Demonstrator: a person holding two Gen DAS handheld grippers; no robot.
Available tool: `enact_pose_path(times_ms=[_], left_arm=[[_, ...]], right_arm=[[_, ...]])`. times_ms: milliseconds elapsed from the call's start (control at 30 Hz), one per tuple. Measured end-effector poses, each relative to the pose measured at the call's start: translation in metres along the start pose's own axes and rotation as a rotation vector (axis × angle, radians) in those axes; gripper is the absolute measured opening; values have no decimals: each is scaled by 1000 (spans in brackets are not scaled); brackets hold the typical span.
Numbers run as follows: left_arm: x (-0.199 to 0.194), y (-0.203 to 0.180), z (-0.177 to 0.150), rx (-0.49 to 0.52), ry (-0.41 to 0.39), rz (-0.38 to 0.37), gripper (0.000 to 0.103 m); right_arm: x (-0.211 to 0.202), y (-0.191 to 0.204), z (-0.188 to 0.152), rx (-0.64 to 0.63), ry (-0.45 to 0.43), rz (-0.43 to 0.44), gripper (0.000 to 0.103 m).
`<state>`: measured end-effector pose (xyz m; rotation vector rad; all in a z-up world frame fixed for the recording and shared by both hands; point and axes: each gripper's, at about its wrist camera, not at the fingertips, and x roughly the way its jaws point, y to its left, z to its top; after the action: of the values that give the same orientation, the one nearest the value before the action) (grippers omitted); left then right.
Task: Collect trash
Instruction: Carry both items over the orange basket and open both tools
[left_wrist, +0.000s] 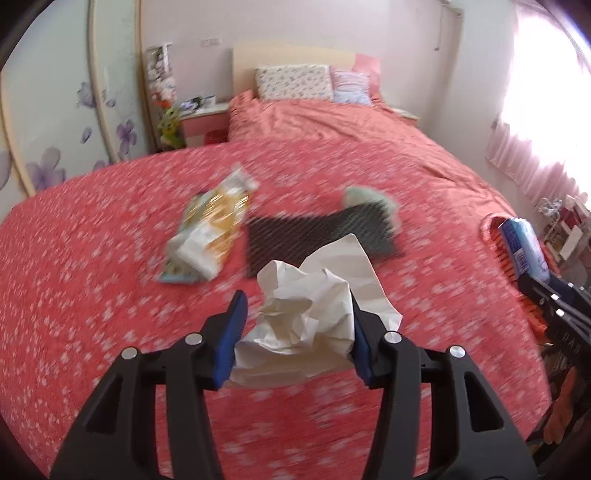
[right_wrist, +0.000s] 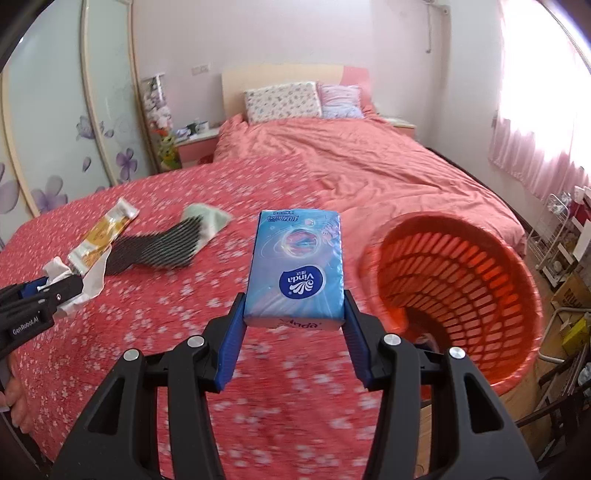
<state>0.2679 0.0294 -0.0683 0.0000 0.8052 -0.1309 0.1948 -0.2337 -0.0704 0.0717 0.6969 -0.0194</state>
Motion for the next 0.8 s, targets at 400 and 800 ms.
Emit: enact_pose_path(times_ms=[400, 800], left_arm=[[-3, -160, 45, 153, -76, -275, 50], [53, -279, 46, 266, -5, -401, 51]], right_arm=[[-27, -110, 14, 161, -64, -90, 50], [-11, -177, 8, 290, -69, -135, 51]])
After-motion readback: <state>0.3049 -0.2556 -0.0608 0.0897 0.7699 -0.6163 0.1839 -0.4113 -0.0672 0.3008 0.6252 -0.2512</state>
